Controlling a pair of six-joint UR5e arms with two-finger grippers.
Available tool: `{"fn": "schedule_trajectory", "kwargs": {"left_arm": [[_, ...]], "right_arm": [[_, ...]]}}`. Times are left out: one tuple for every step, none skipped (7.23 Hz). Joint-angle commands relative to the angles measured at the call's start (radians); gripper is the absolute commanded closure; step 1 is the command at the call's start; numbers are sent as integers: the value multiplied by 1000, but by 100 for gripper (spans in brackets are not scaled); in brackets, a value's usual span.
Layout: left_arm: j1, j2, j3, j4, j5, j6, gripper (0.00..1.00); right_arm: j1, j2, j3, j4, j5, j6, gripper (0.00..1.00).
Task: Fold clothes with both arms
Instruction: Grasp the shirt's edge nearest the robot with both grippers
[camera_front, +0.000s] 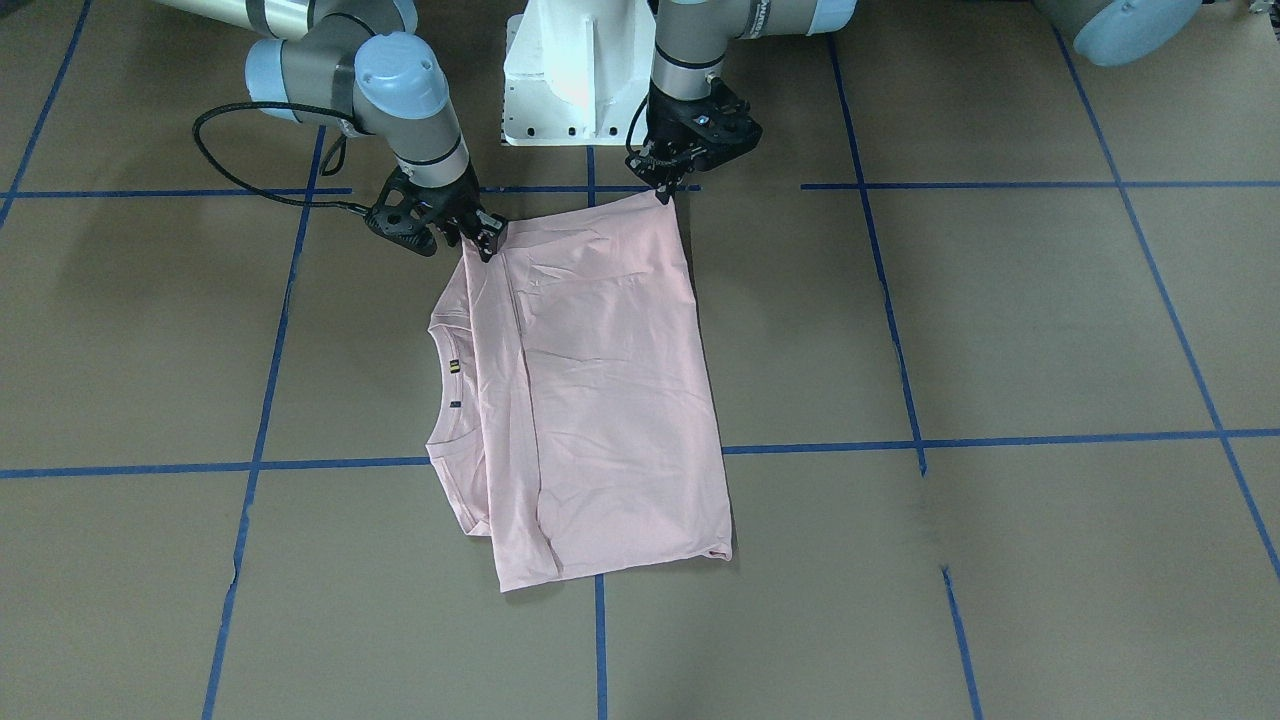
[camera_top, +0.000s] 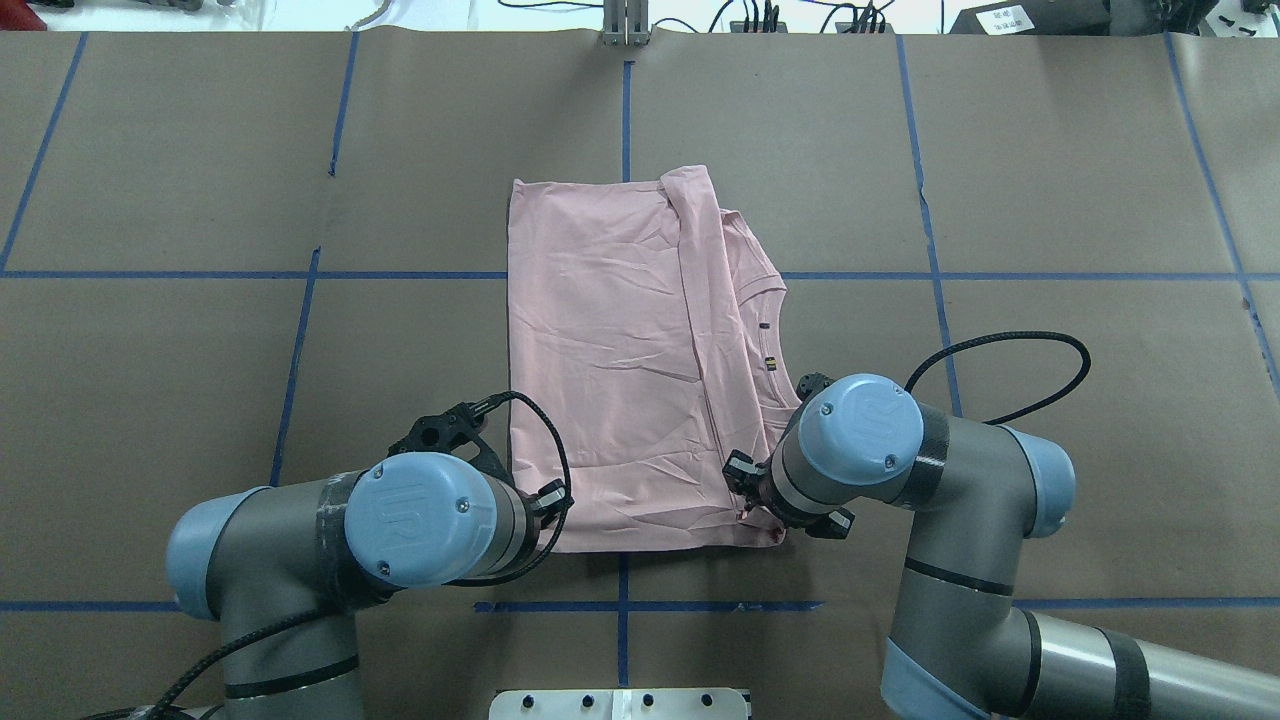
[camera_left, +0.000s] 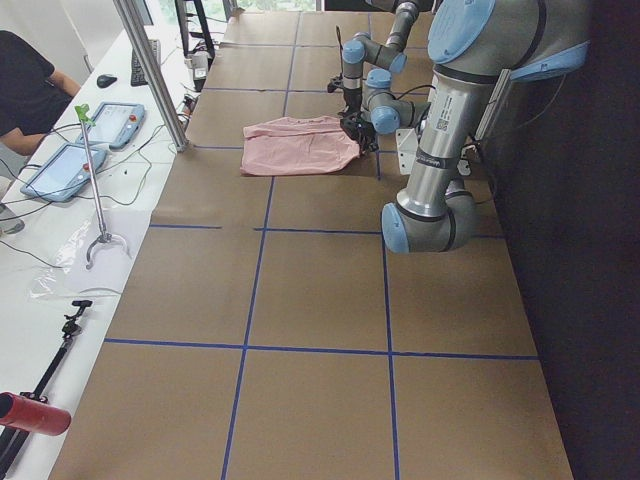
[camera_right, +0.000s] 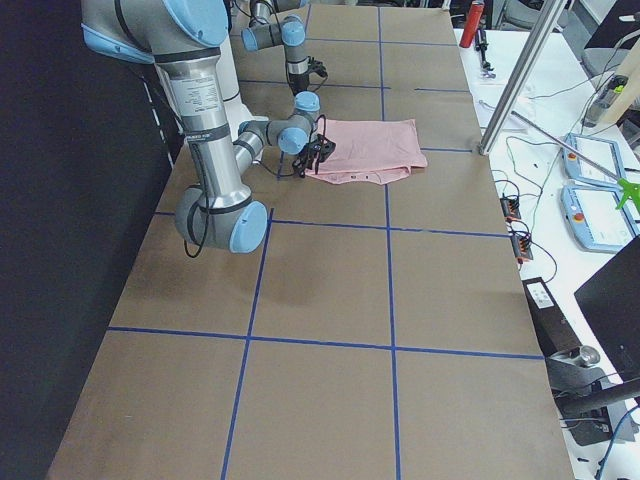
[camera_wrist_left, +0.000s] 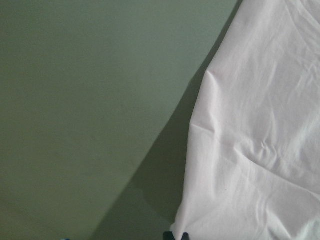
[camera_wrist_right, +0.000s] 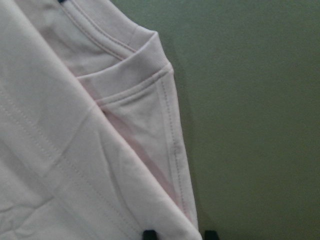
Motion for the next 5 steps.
{"fn": "schedule_trajectory", "kwargs": {"left_arm": [[1, -1, 2, 0, 0, 0, 100], [1, -1, 5, 0, 0, 0, 100], [1, -1, 5, -2, 0, 0, 100], [0, -1, -4, 0, -1, 0, 100], [0, 1, -16, 1, -1, 2, 100]], "right_arm": [[7, 13, -1, 0, 3, -2, 100], [12, 14, 1, 0, 3, -2, 100], [16, 18, 5, 0, 3, -2, 100], [21, 18, 31, 0, 3, 1, 100], [24, 15, 62, 0, 5, 0, 100]]}}
